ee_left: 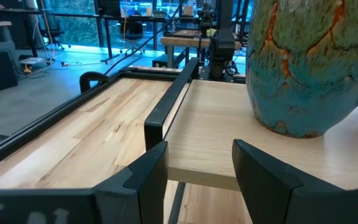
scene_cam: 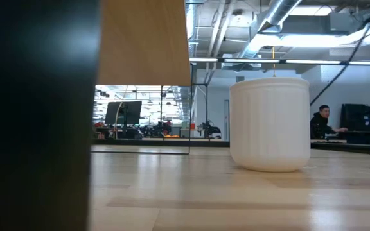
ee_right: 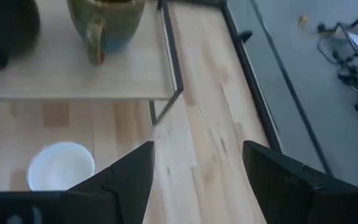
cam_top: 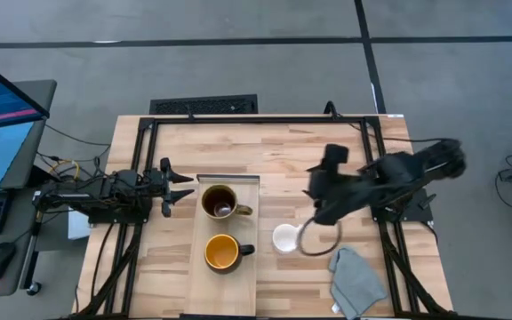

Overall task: Stack small to large cups/mugs on shelf
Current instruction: Put the white mug on the shelf

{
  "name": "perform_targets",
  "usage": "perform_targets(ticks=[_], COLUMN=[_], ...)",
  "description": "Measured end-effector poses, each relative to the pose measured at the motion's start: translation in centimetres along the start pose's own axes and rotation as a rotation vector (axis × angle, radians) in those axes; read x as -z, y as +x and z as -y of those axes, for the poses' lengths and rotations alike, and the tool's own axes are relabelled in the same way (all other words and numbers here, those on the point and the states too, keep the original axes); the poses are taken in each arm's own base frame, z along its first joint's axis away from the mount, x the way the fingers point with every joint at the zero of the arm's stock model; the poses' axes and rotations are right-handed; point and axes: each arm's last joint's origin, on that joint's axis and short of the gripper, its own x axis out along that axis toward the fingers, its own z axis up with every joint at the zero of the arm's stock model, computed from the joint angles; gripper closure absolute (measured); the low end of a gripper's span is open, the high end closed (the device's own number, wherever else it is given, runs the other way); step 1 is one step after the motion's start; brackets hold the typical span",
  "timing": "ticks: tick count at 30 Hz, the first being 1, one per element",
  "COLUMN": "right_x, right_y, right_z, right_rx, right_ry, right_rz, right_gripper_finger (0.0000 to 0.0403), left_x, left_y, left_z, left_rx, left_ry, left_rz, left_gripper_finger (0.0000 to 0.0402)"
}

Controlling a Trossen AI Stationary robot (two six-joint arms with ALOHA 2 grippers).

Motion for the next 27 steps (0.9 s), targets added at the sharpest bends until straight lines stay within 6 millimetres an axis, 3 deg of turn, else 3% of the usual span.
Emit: perform_targets(ticks=[5, 9, 14, 19, 27], right_x=[5.6, 10.2, 14.3, 16.8, 17.3], right_y=[0.8, 3.1, 6.3, 9.3, 10.8], right_z=[0.8, 0.4, -1.3, -2.7, -2.7], right_rx=[-0.035, -0.073, -0.199, -0.184, -0.145], right_ry=[0.095, 0.161, 0.221, 0.169, 0.169], right_rz=[0.140, 0.250, 0.391, 0.474, 0.474], right_gripper_finger=[0.0135, 0.0135, 0.0135, 0.0135, 0.0135], left_x=[0.0, 0.0, 0.0, 0.0, 0.0], left_y=[0.0, 0.0, 0.0, 0.0, 0.0], left_z=[0.0, 0.0, 0.0, 0.0, 0.0], left_rx=[0.000, 0.000, 0.000, -0.001, -0.001], left_ry=[-0.002, -0.002, -0.002, -0.002, -0.002], left_rz=[0.000, 0.000, 0.000, 0.001, 0.001], left_gripper_finger=[0.0232, 0.0232, 0.0232, 0.0232, 0.0232])
